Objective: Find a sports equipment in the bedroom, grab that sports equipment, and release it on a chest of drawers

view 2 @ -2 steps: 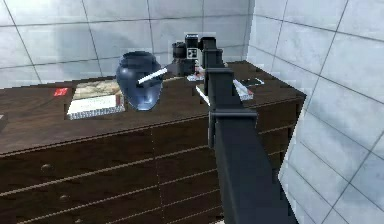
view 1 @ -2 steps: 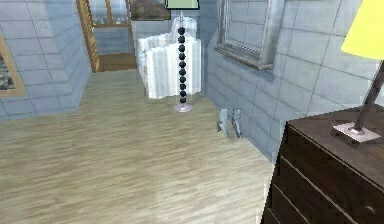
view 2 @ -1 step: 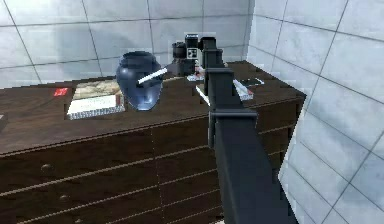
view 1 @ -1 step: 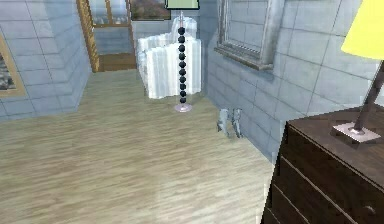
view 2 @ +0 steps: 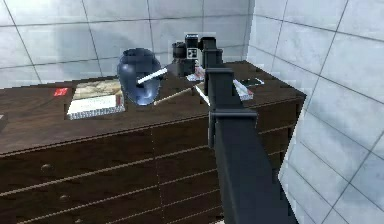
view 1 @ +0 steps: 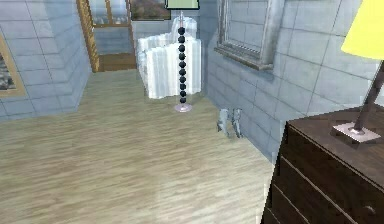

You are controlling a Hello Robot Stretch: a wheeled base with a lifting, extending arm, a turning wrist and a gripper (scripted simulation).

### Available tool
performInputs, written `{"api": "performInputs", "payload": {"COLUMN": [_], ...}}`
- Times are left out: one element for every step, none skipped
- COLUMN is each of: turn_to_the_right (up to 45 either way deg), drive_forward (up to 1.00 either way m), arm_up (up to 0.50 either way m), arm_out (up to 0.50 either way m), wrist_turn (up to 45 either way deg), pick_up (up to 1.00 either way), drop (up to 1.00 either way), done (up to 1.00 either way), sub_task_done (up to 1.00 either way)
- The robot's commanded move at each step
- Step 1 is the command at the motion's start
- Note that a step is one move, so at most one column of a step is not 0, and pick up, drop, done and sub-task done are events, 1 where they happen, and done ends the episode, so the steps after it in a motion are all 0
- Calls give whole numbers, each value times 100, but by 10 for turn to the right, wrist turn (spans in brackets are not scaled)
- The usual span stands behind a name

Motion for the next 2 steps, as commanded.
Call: {"api": "performInputs", "payload": {"turn_to_the_right": [0,0], "drive_forward": [0,0], "arm_up": [0,0], "arm_out": [-10,0], "wrist_turn": [0,0], "pick_up": [0,0], "drop": [0,0], "done": [0,100], "sub_task_done": [0,0]}}
